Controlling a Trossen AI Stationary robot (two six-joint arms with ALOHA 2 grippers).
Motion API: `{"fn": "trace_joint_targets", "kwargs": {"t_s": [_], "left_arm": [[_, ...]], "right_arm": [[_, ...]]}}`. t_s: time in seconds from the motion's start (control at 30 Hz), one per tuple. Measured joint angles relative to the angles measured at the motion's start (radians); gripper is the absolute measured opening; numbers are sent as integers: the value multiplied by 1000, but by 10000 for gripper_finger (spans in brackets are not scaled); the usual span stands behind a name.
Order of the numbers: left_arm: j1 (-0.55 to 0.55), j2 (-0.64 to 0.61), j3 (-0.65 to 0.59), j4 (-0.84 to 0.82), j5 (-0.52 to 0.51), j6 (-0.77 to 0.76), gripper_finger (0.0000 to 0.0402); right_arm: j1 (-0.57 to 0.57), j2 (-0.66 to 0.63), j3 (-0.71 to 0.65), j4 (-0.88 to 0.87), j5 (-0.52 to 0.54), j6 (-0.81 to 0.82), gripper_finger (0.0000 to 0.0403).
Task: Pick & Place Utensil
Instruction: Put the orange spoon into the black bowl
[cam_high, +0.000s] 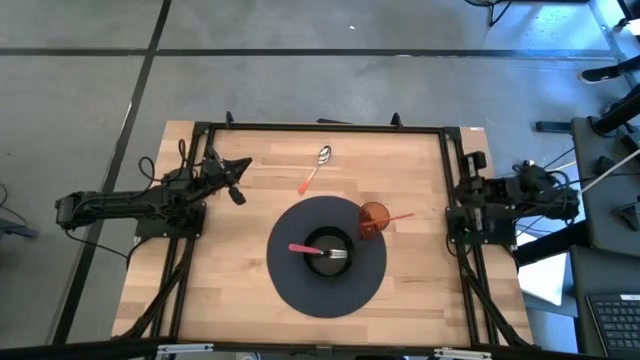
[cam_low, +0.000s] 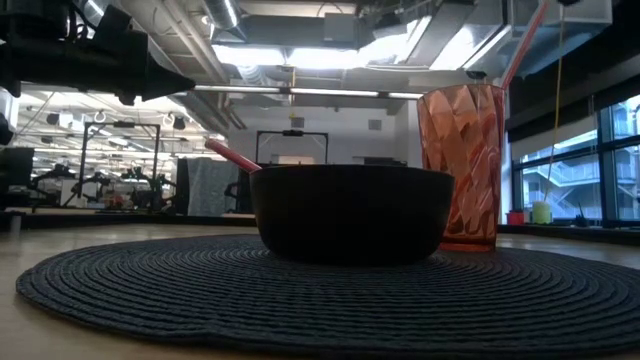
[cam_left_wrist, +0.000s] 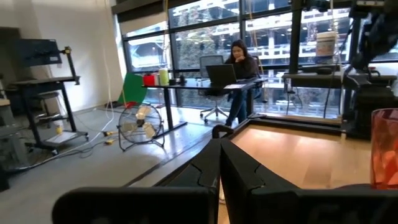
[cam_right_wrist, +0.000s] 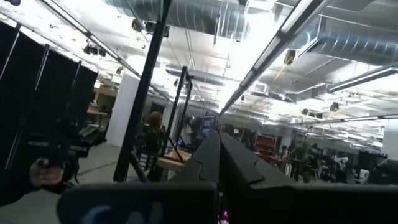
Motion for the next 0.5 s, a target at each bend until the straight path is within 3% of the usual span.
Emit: {"fn": "trace_joint_targets", "kwargs": {"t_s": [0.3,0.5], "left_arm": [[2,0,0,-1,-35,0,2],[2,5,0,-7,-36,0,5]], "right_arm": [[0,-33,-37,-62,-27,11,3],[-2,-40,-110,-86,80,14,4]]}}
